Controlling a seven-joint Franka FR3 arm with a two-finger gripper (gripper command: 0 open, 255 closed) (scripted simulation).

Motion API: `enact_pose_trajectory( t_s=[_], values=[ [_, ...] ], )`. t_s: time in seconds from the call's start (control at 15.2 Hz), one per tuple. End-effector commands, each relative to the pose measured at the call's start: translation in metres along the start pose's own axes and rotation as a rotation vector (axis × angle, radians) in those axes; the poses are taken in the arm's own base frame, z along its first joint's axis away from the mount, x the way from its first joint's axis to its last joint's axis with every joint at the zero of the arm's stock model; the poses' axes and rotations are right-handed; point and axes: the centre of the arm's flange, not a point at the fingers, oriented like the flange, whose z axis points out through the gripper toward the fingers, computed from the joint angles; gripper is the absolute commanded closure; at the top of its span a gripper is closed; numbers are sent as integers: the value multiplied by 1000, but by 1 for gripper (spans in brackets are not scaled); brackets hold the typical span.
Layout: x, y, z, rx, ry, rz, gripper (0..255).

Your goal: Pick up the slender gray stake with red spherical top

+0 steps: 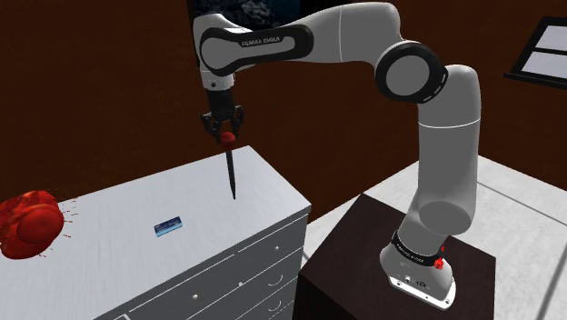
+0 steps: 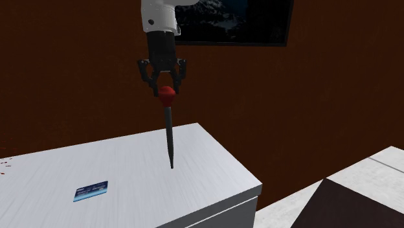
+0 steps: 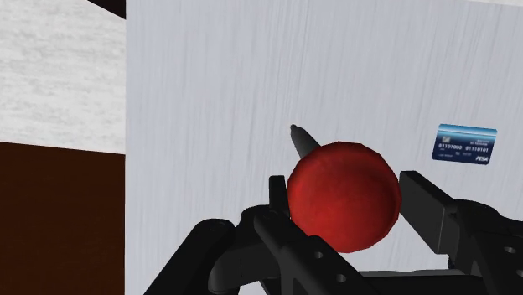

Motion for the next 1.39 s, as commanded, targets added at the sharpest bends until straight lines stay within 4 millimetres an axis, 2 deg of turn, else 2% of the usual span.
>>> enact_pose_trajectory(
  t_s=[0.0, 0.4, 1.32],
  values=[
    [0, 0, 1, 0, -1, 0, 255],
    [0, 0, 1, 0, -1, 0, 255],
    [-7, -1, -73, 0, -1, 0, 255]
  ],
)
